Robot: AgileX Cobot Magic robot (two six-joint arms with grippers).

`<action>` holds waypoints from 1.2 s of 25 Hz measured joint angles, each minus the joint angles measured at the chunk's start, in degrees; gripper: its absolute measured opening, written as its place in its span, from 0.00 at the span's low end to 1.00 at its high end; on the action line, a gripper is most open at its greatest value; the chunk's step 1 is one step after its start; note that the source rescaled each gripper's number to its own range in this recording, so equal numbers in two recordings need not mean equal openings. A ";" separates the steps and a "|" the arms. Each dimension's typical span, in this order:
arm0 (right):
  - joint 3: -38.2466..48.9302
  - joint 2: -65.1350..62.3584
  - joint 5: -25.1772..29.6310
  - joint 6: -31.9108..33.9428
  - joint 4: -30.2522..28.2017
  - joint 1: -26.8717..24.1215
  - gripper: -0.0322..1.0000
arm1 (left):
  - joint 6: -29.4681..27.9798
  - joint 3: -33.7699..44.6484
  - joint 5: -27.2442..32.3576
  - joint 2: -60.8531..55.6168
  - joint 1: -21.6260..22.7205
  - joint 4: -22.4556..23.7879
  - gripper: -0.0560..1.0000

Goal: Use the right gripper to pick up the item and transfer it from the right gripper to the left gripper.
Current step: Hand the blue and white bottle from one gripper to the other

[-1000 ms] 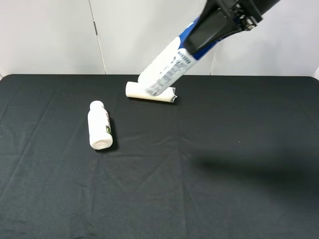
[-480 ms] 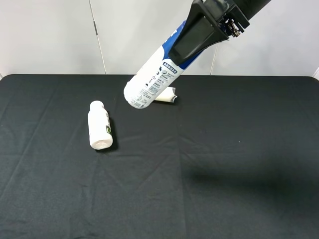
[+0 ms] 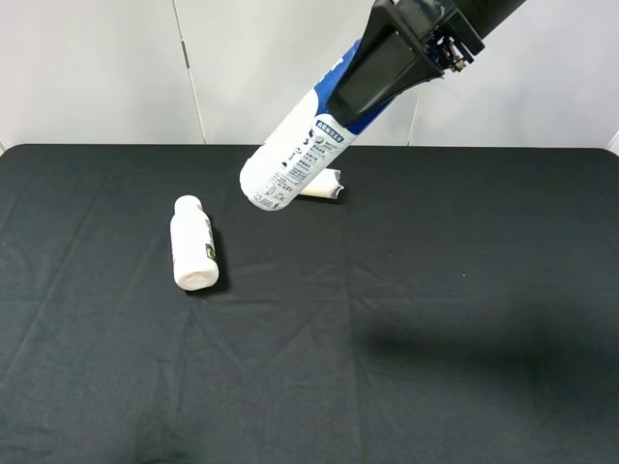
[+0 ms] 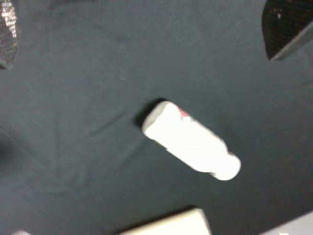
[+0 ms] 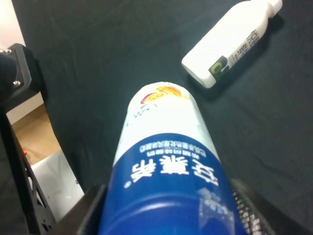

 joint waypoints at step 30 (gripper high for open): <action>0.00 0.00 0.00 0.00 1.59 0.00 0.04 | 2.60 -12.23 -28.28 42.18 -33.40 9.12 0.98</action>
